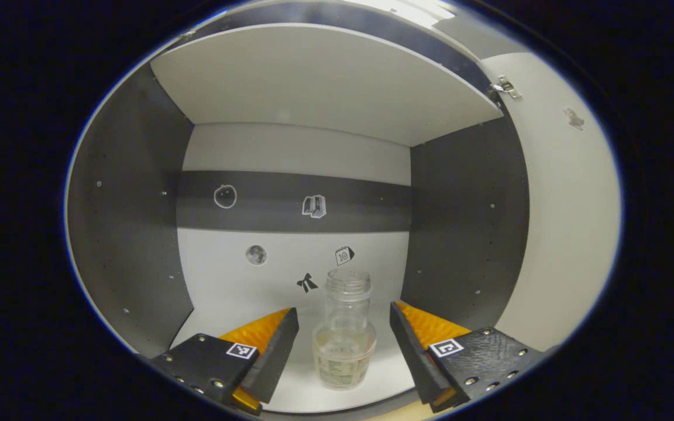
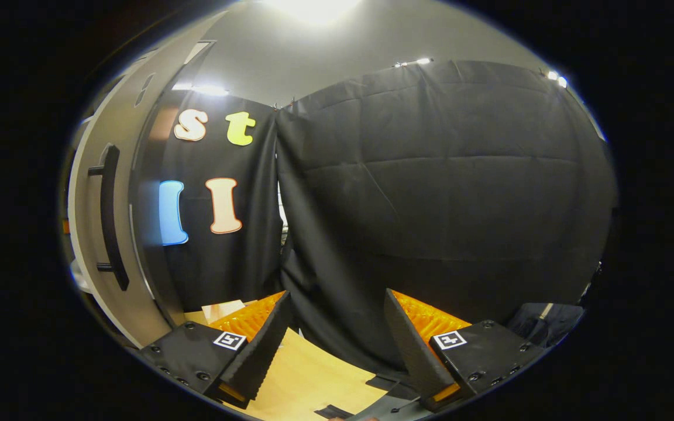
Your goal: Grasp the bottle in the cabinet with the left hand and place it on the coaster, then close the right door with the right hand and the left door with the left hand.
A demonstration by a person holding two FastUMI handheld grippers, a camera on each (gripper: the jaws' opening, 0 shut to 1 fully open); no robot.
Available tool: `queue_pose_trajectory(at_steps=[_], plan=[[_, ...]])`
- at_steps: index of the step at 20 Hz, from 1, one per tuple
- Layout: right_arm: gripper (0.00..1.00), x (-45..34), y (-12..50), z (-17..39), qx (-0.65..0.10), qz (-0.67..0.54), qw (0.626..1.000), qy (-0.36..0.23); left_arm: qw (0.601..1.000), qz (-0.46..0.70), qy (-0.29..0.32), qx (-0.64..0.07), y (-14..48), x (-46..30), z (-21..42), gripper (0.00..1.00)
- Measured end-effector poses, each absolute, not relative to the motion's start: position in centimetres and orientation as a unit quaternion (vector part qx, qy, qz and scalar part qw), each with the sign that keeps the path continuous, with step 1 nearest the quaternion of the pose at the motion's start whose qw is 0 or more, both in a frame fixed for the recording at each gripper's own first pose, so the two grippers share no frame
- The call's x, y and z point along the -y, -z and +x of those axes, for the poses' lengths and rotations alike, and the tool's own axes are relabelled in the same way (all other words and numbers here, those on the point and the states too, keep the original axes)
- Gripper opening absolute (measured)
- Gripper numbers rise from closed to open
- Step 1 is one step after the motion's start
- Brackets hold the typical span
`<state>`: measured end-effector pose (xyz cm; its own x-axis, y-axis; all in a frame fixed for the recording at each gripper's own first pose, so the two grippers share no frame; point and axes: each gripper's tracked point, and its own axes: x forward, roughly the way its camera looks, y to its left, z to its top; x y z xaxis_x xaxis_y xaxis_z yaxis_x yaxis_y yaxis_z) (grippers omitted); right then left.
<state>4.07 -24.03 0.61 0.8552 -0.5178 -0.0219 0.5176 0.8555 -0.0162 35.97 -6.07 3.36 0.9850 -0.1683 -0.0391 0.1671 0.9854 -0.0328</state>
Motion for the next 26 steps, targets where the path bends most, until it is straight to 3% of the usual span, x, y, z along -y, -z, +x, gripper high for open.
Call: queue_pose_trajectory(at_steps=[3,4,6,10,11,12,13,19,20,21,26], plan=[[0.97,25.0,-0.6,4.0,-0.014,-0.001,0.959,0.283,0.997,0.008,0.074,-0.015,-3.5,5.8,37.1,0.73],[0.97,25.2,-0.4,4.0,-0.014,0.001,0.958,0.287,0.997,0.012,0.073,-0.012,-3.7,5.9,37.5,0.6],[0.97,25.3,-0.3,4.2,-0.015,0.003,0.957,0.29,0.997,0.011,0.075,-0.011,-3.5,6.1,38.2,0.6],[0.97,25.5,-0.2,4.1,-0.016,-0.002,0.957,0.289,0.997,0.0,0.072,-0.02,-3.5,6.2,38.5,0.5],[0.97,25.5,-0.2,4.2,-0.016,-0.003,0.958,0.288,0.997,0.002,0.072,-0.021,-3.3,6.2,38.6,0.31],[0.97,25.4,-0.1,4.3,-0.017,-0.002,0.958,0.287,0.997,0.0,0.074,-0.022,-3.3,6.4,38.5,0.48],[0.97,25.3,-0.2,4.4,-0.017,0.0,0.958,0.285,0.997,0.002,0.079,-0.022,-3.3,6.6,38.3,0.36],[0.97,24.6,-0.7,6.5,-0.017,0.0,0.964,0.266,0.996,0.002,0.09,0.007,-5.5,6.2,36.3,0.36],[0.97,24.1,-0.6,7.6,-0.017,0.0,0.965,0.262,0.996,0.007,0.092,0.014,-6.3,6.0,35.6,0.44],[0.97,23.8,-0.6,8.1,-0.018,0.002,0.966,0.257,0.995,0.012,0.095,0.019,-6.8,6.0,35.0,0.44],[1.0,22.0,-0.8,7.8,-0.011,0.023,0.975,0.222,0.993,0.011,0.115,0.034,-9.4,6.1,30.5,0.27]])
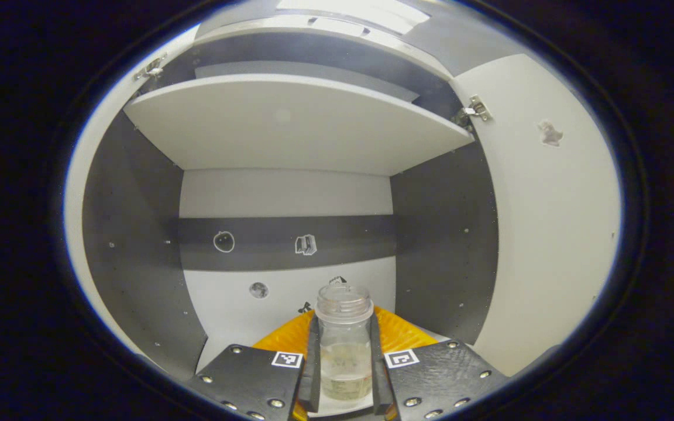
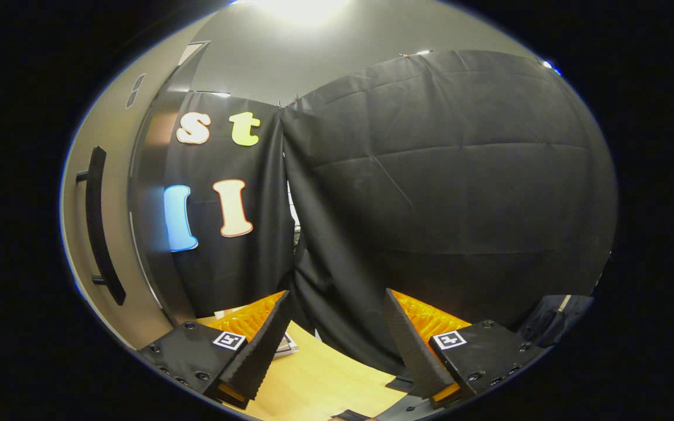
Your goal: Grasp the bottle in the cabinet with the left hand and place it on the coaster, then close the right door with the right hand and the left door with the left hand.
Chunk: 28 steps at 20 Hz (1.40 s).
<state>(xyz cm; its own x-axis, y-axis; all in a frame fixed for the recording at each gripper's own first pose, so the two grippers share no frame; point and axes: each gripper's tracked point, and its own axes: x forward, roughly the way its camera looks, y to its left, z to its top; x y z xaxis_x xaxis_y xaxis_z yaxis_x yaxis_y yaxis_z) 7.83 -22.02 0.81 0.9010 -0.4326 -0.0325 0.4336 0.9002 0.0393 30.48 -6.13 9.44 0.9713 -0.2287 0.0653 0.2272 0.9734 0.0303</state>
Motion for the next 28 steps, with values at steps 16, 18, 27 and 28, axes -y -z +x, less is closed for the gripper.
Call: queue_pose_trajectory(at_steps=[16,18,27,28], plan=[[0.96,19.4,-3.2,5.3,0.005,0.007,0.985,0.173,0.986,-0.05,0.16,0.02,-1.7,6.5,15.0,0.44],[0.96,19.1,-3.6,4.6,0.007,0.011,0.984,0.176,0.984,-0.048,0.169,-0.002,1.0,7.1,14.0,0.43],[0.96,18.5,-5.2,0.9,0.032,-0.004,0.982,0.185,0.972,-0.02,0.228,-0.055,12.2,12.2,9.1,0.36],[0.96,18.4,-5.2,0.5,0.033,-0.005,0.982,0.184,0.97,-0.024,0.236,-0.058,13.4,12.9,8.6,0.36]])
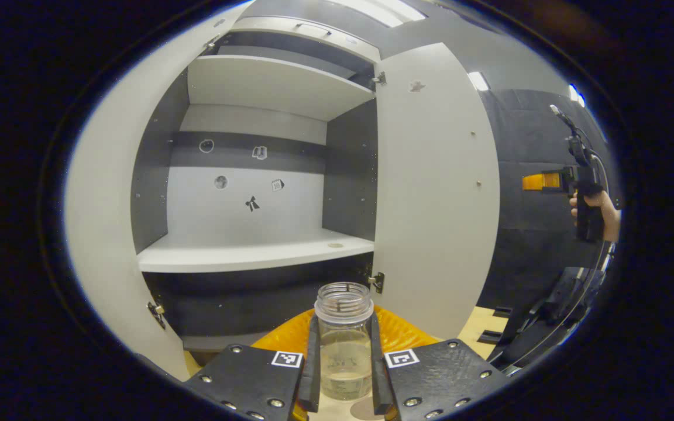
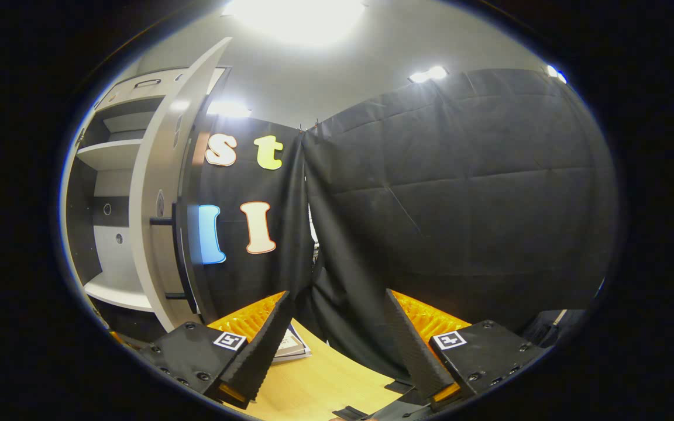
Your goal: Grasp the bottle in the cabinet with the left hand and place it on the coaster, then close the right door with the right hand and the left door with the left hand.
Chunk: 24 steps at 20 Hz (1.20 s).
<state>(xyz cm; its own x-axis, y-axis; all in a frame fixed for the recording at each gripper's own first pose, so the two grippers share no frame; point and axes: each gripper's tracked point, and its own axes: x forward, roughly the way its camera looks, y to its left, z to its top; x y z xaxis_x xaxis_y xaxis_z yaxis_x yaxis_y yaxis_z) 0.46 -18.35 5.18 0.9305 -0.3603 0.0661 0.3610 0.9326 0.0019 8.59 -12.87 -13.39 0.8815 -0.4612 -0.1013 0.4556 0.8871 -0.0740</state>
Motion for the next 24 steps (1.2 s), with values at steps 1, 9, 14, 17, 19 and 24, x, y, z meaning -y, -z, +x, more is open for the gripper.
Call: queue_pose_trajectory(at_steps=[1,9,14,17,19,24], plan=[[0.96,18.1,-5.1,0.1,0.032,-0.004,0.983,0.182,0.967,-0.03,0.245,-0.06,14.5,13.5,8.2,0.36],[0.96,17.4,-4.1,-1.8,0.007,-0.02,0.985,0.169,0.963,-0.054,0.247,-0.096,23.4,16.7,6.9,0.37],[0.96,17.0,-4.4,-1.7,0.006,-0.014,0.987,0.163,0.966,-0.058,0.224,-0.118,26.9,17.1,6.8,0.33],[1.0,17.6,-4.0,-2.1,0.001,-0.017,0.985,0.169,0.968,-0.043,0.221,-0.115,27.8,17.2,6.1,0.43],[1.0,17.6,-3.7,-2.4,-0.003,-0.018,0.985,0.172,0.967,-0.029,0.228,-0.109,28.0,17.5,5.4,0.42],[0.97,16.8,-3.7,-1.8,-0.007,-0.02,0.987,0.162,0.963,0.013,0.244,-0.116,28.0,18.1,3.8,0.43]])
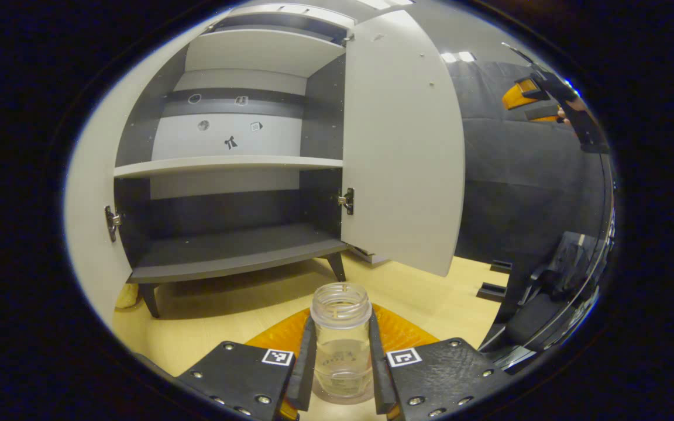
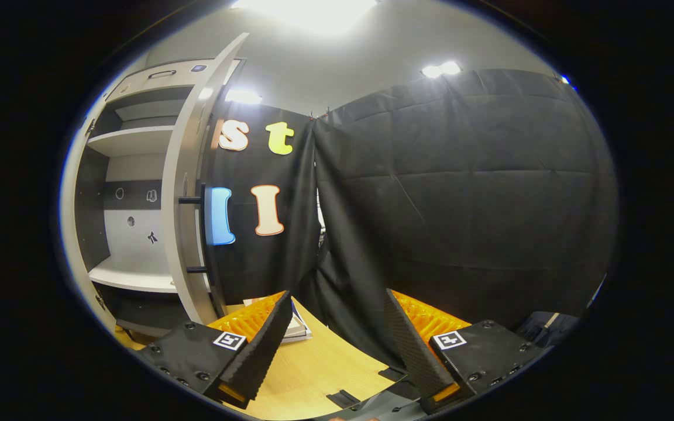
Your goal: Grasp the bottle in the cabinet with the left hand and place it on the coaster, then close the right door with the right hand and the left door with the left hand.
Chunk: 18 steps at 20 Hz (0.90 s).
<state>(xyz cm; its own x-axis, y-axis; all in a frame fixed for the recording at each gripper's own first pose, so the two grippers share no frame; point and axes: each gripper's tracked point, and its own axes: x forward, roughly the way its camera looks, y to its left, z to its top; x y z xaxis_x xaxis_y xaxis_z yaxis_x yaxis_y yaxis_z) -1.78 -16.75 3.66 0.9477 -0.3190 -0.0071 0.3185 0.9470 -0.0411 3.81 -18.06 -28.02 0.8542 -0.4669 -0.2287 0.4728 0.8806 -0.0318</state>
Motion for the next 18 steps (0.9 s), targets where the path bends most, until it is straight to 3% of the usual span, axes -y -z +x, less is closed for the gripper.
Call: queue_pose_trajectory(at_steps=[2,3,5,8,9,11,13,14,16,18], plan=[[0.96,16.3,-3.6,-1.6,-0.006,-0.023,0.987,0.156,0.962,0.012,0.243,-0.124,28.3,18.0,3.6,0.39],[0.97,16.2,-3.6,-1.6,-0.006,-0.024,0.988,0.155,0.963,0.013,0.24,-0.126,28.3,17.7,3.6,0.48],[0.96,16.0,-3.5,-1.5,-0.007,-0.026,0.988,0.153,0.964,0.008,0.234,-0.126,28.0,17.5,3.5,0.48],[0.96,16.0,-3.0,-1.5,-0.015,-0.026,0.988,0.153,0.966,0.0,0.226,-0.127,27.4,16.8,3.4,0.93],[0.96,15.9,-3.1,-1.4,-0.018,-0.023,0.988,0.154,0.965,-0.002,0.229,-0.127,27.0,16.9,3.1,0.99],[0.96,15.7,-3.1,-1.3,-0.022,-0.018,0.988,0.153,0.965,-0.01,0.233,-0.124,25.4,16.5,2.3,0.93],[0.96,15.5,-3.4,-0.7,-0.021,-0.019,0.988,0.149,0.964,-0.022,0.238,-0.115,23.1,16.0,1.3,0.99],[0.96,15.5,-3.6,-0.4,-0.019,-0.018,0.989,0.146,0.964,-0.027,0.239,-0.11,21.7,15.7,0.8,0.93],[0.97,15.3,-4.0,0.9,-0.012,-0.014,0.991,0.135,0.969,-0.03,0.223,-0.098,18.9,14.1,0.3,0.93],[0.97,15.3,-4.3,2.6,-0.006,-0.011,0.993,0.122,0.978,-0.035,0.188,-0.083,15.7,12.2,0.2,0.99]])
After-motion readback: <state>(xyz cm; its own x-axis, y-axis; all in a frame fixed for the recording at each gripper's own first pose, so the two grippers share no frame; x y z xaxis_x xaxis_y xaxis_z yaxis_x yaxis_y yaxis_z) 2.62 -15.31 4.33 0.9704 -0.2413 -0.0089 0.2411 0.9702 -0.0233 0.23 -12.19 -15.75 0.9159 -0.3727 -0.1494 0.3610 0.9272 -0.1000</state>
